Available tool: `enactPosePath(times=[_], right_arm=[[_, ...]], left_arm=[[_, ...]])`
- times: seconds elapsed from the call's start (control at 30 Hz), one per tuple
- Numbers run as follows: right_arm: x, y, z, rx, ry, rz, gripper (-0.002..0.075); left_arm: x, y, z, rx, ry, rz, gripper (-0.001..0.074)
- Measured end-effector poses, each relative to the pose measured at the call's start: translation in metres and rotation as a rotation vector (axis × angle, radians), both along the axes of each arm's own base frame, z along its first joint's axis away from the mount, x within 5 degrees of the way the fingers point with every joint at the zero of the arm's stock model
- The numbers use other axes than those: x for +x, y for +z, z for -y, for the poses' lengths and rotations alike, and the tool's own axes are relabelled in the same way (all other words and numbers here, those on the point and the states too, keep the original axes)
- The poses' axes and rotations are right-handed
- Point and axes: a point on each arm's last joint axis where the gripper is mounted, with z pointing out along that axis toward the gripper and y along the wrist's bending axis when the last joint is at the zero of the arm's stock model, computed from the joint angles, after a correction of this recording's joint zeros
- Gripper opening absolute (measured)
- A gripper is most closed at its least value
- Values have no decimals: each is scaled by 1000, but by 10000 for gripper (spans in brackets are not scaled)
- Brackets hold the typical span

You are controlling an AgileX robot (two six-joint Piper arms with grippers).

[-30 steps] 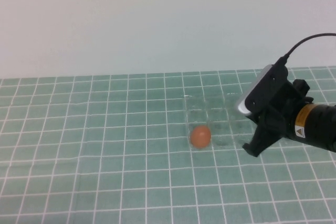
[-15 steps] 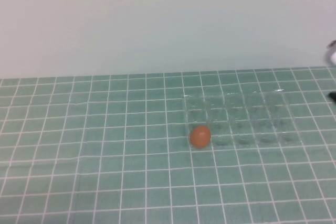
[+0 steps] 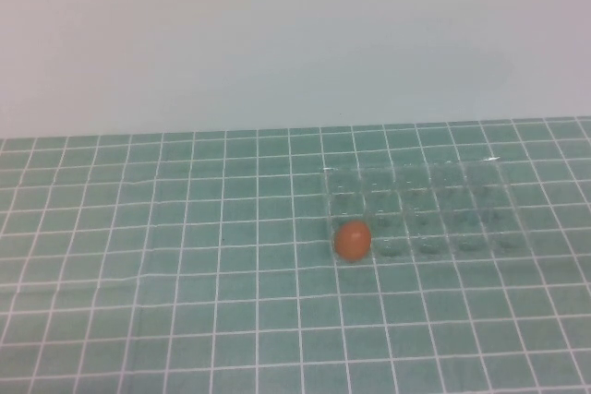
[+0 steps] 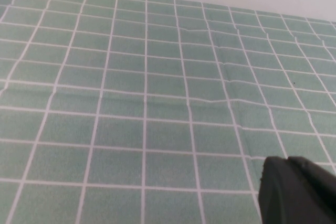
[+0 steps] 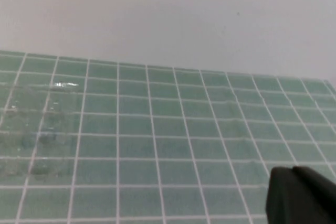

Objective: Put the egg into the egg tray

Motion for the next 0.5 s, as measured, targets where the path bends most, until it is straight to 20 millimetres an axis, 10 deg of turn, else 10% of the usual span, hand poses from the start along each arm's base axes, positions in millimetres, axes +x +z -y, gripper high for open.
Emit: enactPosePath(times=[0.3, 0.5], right_arm=[[-61, -66, -5, 102, -65, 67, 0], [-81, -74, -7, 105, -74, 78, 0]], left_arm=[[0, 0, 0, 0, 0, 0, -1], [0, 0, 0, 0, 0, 0, -1]])
